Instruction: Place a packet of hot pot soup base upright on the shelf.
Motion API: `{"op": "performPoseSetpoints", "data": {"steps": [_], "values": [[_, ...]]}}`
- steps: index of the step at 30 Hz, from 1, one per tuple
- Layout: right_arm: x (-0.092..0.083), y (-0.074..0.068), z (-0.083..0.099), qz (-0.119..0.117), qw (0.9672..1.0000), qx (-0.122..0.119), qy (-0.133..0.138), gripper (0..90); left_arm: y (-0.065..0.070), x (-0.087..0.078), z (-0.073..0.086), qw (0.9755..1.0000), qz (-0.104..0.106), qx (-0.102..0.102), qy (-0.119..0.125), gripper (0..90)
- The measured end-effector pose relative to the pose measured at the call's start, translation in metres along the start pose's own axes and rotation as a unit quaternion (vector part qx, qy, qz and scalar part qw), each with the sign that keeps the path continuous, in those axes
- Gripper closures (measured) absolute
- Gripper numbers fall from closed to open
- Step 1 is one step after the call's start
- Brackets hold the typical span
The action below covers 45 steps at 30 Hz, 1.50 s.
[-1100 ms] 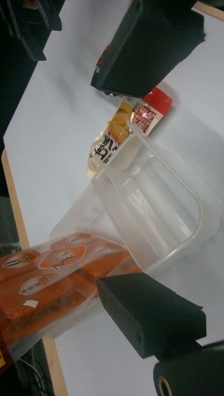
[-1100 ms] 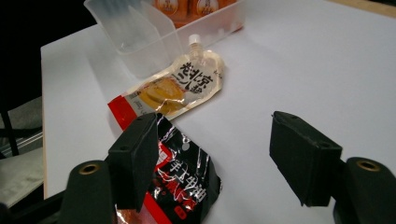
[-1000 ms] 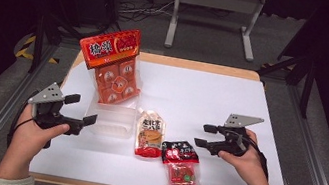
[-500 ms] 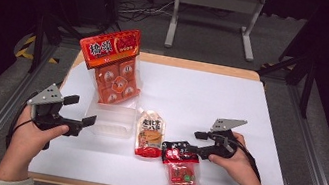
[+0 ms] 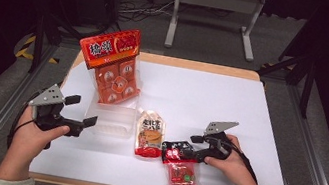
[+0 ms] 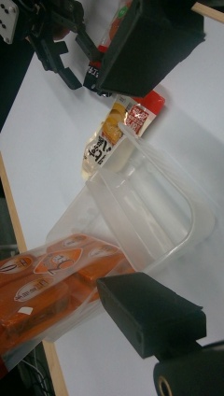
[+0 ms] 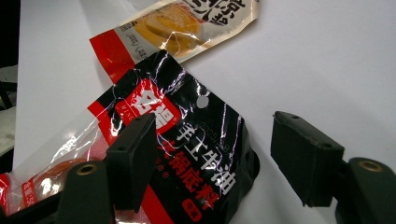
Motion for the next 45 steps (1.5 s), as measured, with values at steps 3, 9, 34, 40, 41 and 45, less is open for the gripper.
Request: {"op": "performPoseSetpoints", "data": {"steps": [3, 9, 34, 40, 41, 45], "values": [[0.0026, -0.0018, 0.0021, -0.008, 0.9999, 0.008, -0.002, 32.7, 0.0006, 0.0008, 0.0004, 1.0000, 0.000, 0.000, -0.001, 7.6], [0.0065, -0.0035, 0.0065, -0.014, 0.9998, 0.010, -0.011, 32.6, 0.0017, 0.0022, 0.0006, 1.0000, 0.003, 0.001, -0.001, 7.6], [0.0059, -0.0050, 0.0091, 0.005, 0.9991, -0.037, -0.018, 52.6, 0.0030, 0.0045, 0.0008, 1.0000, 0.007, -0.001, 0.000, 7.6], [0.0053, -0.0027, 0.0098, 0.027, 0.9970, -0.069, -0.025, 65.4, 0.0008, 0.0049, 0.0026, 1.0000, 0.007, -0.004, -0.002, 7.6], [0.0054, -0.0033, 0.0099, 0.029, 0.9964, -0.074, -0.028, 66.8, -0.0005, 0.0050, 0.0033, 1.0000, 0.006, -0.003, -0.002, 7.6], [0.0053, -0.0044, 0.0094, 0.031, 0.9960, -0.078, -0.032, 76.2, -0.0003, 0.0052, 0.0025, 1.0000, 0.007, -0.005, 0.000, 7.6]]}}
Point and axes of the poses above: each handheld gripper's, and its own axes: x roughly forward along the jaws, z roughly out of its underside, y roughly to its right, the point moved 10 cm from there along x, roughly forward along the jaws, and after that the axes turned 10 degrees about y, right-handed, at the moved point
